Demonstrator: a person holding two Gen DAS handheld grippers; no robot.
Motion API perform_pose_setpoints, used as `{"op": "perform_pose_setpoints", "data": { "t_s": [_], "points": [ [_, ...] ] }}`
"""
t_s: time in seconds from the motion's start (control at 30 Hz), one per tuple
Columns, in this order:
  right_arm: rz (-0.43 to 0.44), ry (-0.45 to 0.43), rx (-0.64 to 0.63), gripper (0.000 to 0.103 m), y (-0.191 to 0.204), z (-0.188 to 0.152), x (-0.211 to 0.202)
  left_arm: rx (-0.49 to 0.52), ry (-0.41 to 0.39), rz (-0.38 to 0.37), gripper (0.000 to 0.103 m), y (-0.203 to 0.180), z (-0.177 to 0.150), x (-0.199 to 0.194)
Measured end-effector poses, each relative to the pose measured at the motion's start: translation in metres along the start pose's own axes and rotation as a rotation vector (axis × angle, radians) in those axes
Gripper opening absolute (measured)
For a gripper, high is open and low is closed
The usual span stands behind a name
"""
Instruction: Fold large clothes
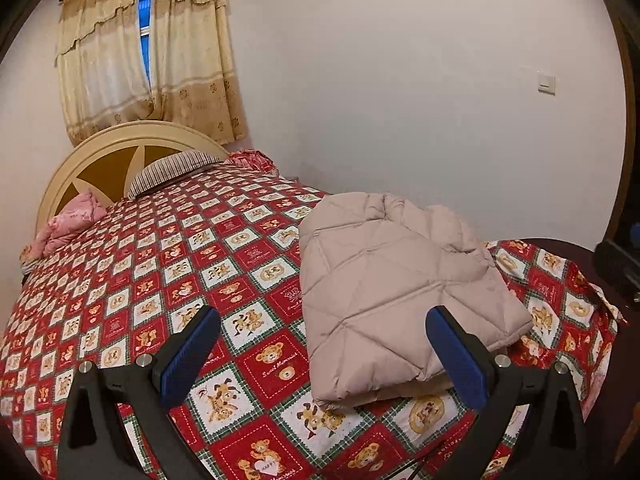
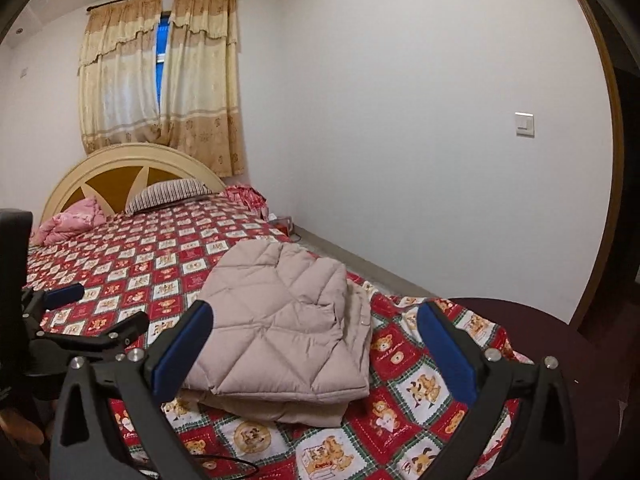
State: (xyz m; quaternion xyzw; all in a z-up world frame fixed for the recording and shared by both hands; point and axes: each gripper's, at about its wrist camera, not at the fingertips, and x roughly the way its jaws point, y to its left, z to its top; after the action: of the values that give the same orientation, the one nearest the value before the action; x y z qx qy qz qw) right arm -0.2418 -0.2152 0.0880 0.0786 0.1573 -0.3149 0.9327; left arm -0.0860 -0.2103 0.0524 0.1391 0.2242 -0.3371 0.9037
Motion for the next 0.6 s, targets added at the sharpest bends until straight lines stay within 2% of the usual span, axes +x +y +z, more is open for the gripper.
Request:
{"op": "perform_pose_setpoints", "data": {
  "t_s": [0.6],
  "points": [
    [0.012,0.011,0.047,0.103,-0.01,-0.003,0.002,-0.001,0.015,-0.012,0.102,-0.003,-0.004,0.003]
  ]
}}
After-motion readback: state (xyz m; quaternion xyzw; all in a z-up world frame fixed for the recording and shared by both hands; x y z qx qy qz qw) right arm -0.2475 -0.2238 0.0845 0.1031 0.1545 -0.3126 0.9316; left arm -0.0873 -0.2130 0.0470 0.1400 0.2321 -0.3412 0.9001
